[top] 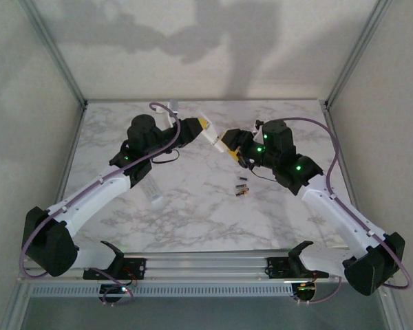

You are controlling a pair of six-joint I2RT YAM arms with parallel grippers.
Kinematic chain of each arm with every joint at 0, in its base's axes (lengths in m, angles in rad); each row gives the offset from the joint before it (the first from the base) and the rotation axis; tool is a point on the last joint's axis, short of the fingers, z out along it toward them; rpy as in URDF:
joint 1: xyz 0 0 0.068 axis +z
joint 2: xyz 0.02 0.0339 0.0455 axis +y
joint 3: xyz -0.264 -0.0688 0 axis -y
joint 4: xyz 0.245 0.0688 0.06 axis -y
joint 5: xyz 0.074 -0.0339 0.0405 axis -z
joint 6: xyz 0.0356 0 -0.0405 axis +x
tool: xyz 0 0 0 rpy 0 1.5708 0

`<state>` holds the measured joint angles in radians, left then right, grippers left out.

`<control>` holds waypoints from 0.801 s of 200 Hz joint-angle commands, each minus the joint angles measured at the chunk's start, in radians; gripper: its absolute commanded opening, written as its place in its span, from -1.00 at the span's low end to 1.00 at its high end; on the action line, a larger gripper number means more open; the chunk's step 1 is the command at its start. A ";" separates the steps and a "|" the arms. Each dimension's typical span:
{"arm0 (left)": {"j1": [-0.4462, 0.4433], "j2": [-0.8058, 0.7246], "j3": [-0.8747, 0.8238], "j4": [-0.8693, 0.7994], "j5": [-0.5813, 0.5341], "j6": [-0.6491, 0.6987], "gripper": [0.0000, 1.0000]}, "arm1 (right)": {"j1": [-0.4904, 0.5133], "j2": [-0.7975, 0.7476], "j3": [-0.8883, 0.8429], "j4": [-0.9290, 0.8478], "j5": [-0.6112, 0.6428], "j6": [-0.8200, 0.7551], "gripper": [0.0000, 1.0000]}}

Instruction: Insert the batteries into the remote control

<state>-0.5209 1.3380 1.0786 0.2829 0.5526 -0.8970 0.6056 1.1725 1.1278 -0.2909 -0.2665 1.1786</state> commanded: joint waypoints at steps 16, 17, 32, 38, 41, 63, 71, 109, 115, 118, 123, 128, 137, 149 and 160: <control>-0.024 -0.005 0.075 -0.041 -0.007 0.085 -1.00 | 0.004 0.017 0.034 -0.014 -0.031 -0.010 0.26; -0.025 -0.005 0.075 -0.041 -0.007 0.085 -1.00 | 0.005 0.018 0.034 -0.015 -0.031 -0.010 0.26; -0.029 -0.005 0.078 -0.045 -0.004 0.090 -1.00 | 0.006 0.023 0.032 -0.014 -0.034 -0.011 0.28; -0.030 -0.004 0.081 -0.045 -0.003 0.092 -1.00 | 0.006 0.026 0.032 -0.012 -0.036 -0.011 0.28; -0.033 -0.004 0.082 -0.046 -0.003 0.093 -1.00 | 0.006 0.028 0.030 -0.012 -0.037 -0.011 0.27; -0.037 -0.002 0.091 -0.057 -0.003 0.105 -1.00 | 0.006 0.039 0.029 -0.005 -0.048 -0.007 0.26; -0.039 -0.001 0.093 -0.062 -0.005 0.106 -1.00 | 0.009 0.043 0.026 0.000 -0.054 -0.007 0.30; -0.039 -0.011 0.085 -0.024 0.003 0.062 -1.00 | 0.010 0.042 -0.008 0.010 -0.046 -0.002 0.00; -0.039 -0.014 0.084 -0.010 0.004 0.040 -1.00 | 0.010 0.038 -0.023 0.023 -0.046 0.004 -0.10; -0.036 -0.016 0.083 -0.002 0.006 0.031 -1.00 | 0.010 0.036 -0.033 0.032 -0.048 0.007 -0.15; -0.036 -0.016 0.080 0.011 0.009 0.009 -1.00 | 0.010 0.031 -0.048 0.046 -0.052 0.013 -0.25; -0.034 -0.016 0.079 0.027 0.014 -0.010 -1.00 | 0.011 0.026 -0.061 0.064 -0.057 0.019 -0.34; -0.026 -0.016 0.075 0.051 0.025 -0.052 -1.00 | 0.010 0.016 -0.087 0.091 -0.064 0.028 -0.45; -0.012 -0.017 0.064 0.104 0.043 -0.111 -1.00 | 0.010 -0.004 -0.112 0.112 -0.065 0.036 -0.56; 0.004 -0.018 0.046 0.151 0.054 -0.173 -1.00 | 0.009 -0.027 -0.128 0.112 -0.057 0.039 -0.64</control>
<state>-0.5247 1.3418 1.1210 0.1894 0.5224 -0.9020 0.6025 1.1664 1.0622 -0.1738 -0.3042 1.2076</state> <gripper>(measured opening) 0.194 0.225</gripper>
